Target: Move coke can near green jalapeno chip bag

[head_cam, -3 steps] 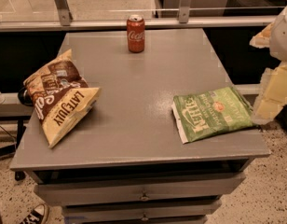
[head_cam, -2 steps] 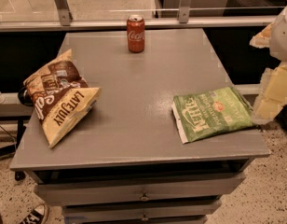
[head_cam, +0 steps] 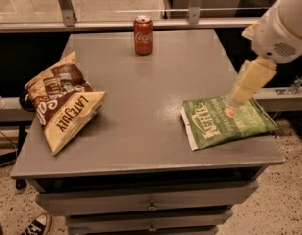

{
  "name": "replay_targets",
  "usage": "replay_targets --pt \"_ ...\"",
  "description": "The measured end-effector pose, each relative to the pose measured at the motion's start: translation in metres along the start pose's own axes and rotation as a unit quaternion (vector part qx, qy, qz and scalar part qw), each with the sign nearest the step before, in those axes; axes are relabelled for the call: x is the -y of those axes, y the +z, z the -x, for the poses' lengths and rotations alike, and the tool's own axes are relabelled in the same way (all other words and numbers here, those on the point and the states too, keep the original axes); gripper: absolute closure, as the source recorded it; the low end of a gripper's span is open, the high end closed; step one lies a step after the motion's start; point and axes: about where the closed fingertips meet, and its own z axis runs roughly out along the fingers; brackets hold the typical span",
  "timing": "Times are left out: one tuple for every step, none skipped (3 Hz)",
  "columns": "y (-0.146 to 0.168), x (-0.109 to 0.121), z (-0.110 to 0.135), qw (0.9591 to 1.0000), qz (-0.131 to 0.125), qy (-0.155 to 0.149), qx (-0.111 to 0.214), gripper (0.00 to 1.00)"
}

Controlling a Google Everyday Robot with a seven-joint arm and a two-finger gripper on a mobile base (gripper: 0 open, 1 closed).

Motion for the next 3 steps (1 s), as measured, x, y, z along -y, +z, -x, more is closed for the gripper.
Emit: replay_targets --pt "0.038 0.040 0.032 0.9980 -0.026 0.011 0.056 0.00" --pt "0.080 0.081 0.064 0.9905 -0.022 0.048 0.127 0.00" --pt "0.119 0.117 0.096 0.9757 -0.002 0.088 0.201 0.00"
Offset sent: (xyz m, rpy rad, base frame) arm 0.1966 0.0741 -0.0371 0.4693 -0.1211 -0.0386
